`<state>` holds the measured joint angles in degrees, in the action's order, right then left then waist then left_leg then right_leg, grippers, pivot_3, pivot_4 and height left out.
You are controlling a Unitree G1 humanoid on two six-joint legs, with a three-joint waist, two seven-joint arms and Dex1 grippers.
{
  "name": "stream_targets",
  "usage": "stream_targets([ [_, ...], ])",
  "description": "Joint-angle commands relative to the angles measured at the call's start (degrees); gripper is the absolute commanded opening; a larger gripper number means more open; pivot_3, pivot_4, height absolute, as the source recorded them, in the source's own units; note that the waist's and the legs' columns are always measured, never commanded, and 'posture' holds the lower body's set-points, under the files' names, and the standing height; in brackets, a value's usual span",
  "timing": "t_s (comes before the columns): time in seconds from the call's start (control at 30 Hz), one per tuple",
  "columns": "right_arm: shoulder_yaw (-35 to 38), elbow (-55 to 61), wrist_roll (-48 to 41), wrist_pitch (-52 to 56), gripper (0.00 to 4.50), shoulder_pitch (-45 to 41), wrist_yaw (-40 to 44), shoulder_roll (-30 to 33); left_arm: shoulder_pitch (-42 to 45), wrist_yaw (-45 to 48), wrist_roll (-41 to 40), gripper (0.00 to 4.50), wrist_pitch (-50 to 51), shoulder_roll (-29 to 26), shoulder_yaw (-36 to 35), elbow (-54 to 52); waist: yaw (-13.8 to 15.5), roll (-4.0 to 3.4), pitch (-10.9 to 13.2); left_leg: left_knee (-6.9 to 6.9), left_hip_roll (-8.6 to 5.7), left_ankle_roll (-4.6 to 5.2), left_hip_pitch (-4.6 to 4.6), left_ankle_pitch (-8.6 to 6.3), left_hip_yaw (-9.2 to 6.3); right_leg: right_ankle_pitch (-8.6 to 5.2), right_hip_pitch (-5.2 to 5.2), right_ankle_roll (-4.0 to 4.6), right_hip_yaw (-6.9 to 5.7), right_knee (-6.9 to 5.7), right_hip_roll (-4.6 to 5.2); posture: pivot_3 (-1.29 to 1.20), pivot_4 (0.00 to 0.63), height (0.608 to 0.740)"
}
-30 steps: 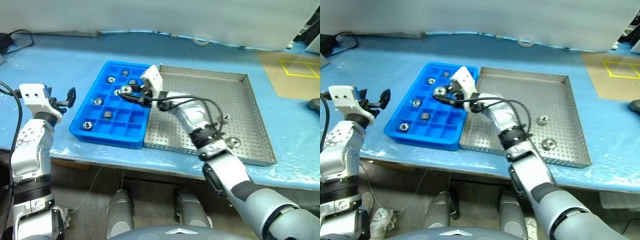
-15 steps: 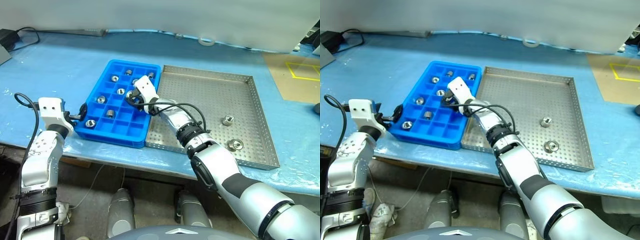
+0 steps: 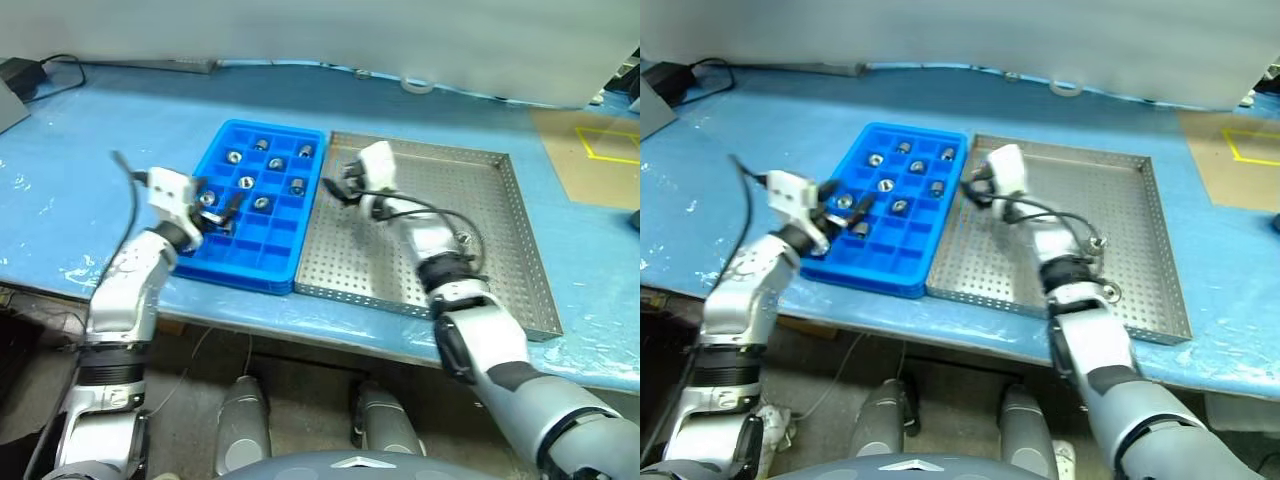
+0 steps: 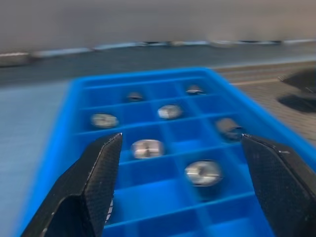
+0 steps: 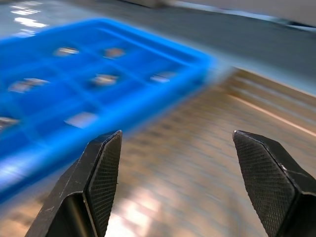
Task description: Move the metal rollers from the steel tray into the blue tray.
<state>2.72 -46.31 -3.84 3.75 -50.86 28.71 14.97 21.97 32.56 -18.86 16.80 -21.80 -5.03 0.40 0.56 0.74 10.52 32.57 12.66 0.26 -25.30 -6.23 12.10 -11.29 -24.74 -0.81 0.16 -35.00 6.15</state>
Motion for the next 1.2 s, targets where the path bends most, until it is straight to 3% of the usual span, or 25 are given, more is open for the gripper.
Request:
stream_targets([
  [0.03, 1.5, 6.0, -0.5, 2.8, 3.73, 3.2, 1.5, 5.1, 3.4, 4.4, 0.3, 4.04, -3.0, 0.5, 2.9, 1.6, -1.4, 0.0, 0.0, 0.0, 0.08, -0.01, 0.0, 0.0, 0.01, 0.0, -0.03, 0.0, 0.0, 0.0, -0.05, -0.5, 0.15, 0.74],
  [0.17, 2.7, 11.3, -1.0, 6.6, 3.73, 8.8, 2.9, 10.6, 5.8, 6.4, 1.8, 4.04, -5.4, 1.6, 5.1, 5.9, -3.7, -0.01, 0.0, -0.04, 0.21, -0.02, 0.02, 0.01, 0.0, 0.0, -0.14, 0.01, 0.1, 0.01, -0.31, -0.54, 0.15, 0.74],
  [0.33, 3.2, 17.8, -3.0, 12.9, 3.73, 13.1, 3.8, 11.7, 6.4, 6.9, 2.1, 4.04, -6.9, 2.2, 5.1, 7.8, -6.3, -0.02, 0.0, 0.07, 0.22, 0.04, 0.0, -0.02, 0.01, 0.04, -0.16, 0.07, 0.19, 0.05, -0.36, -0.55, 0.15, 0.74],
  [0.57, 3.2, 23.3, -4.8, 21.9, 3.73, 18.8, 5.6, 12.7, 5.0, 6.3, 1.8, 4.04, -6.7, 1.9, 3.8, 6.6, -6.0, -0.02, 0.0, 0.24, 0.23, 0.08, 0.06, -0.05, -0.04, 0.11, 0.02, 0.18, 0.17, 0.1, -0.35, -0.51, 0.15, 0.74],
  [0.73, 1.7, 25.0, -5.2, 22.4, 2.56, 20.3, 8.1, 12.6, 3.4, 5.1, 2.3, 4.04, -6.9, 0.8, 2.5, 5.7, -5.8, -0.02, 0.0, 0.25, 0.19, 0.16, 0.06, -0.1, -0.05, 0.11, 0.11, 0.19, 0.13, 0.17, -0.29, -0.49, 0.15, 0.74],
  [0.83, 1.7, 26.2, -7.6, 20.8, 1.65, 16.7, 9.3, 9.1, 3.9, 2.8, 1.3, 4.04, -6.8, 1.0, 0.2, 5.2, -6.1, -0.02, 0.0, 0.24, 0.22, 0.16, 0.07, -0.1, -0.06, 0.12, 0.09, 0.19, 0.12, 0.16, -0.3, -0.47, 0.15, 0.74],
  [0.93, 1.1, 26.8, -10.1, 20.8, 1.66, 11.7, 9.8, 3.4, 6.1, -3.1, -1.7, 4.04, -6.0, 2.8, -5.5, 6.0, -6.7, -0.03, 0.0, 0.24, 0.26, 0.13, 0.06, -0.09, -0.12, 0.22, -0.16, 0.34, 0.18, 0.07, -0.38, -0.42, 0.15, 0.74],
  [1.07, -2.9, 25.0, -12.7, 19.7, 1.66, 4.2, 12.1, -8.8, 7.2, -10.7, -2.7, 4.04, -6.3, 2.2, -12.6, 6.3, -7.1, -0.03, 0.0, 0.25, 0.34, -0.01, 0.02, 0.01, -0.21, 0.26, -0.42, 0.41, 0.2, -0.31, -0.54, -0.37, 0.15, 0.74],
  [1.2, -12.1, 22.9, -10.1, 16.6, 1.66, 1.5, 17.5, -17.5, 4.2, -15.8, -1.6, 4.04, -6.5, 0.6, -17.0, 3.3, -5.6, -0.04, 0.0, 0.18, 0.78, -0.2, 0.01, 0.08, -0.33, 0.22, -0.42, 0.48, 0.06, -0.26, -0.88, -0.27, 0.15, 0.74],
])
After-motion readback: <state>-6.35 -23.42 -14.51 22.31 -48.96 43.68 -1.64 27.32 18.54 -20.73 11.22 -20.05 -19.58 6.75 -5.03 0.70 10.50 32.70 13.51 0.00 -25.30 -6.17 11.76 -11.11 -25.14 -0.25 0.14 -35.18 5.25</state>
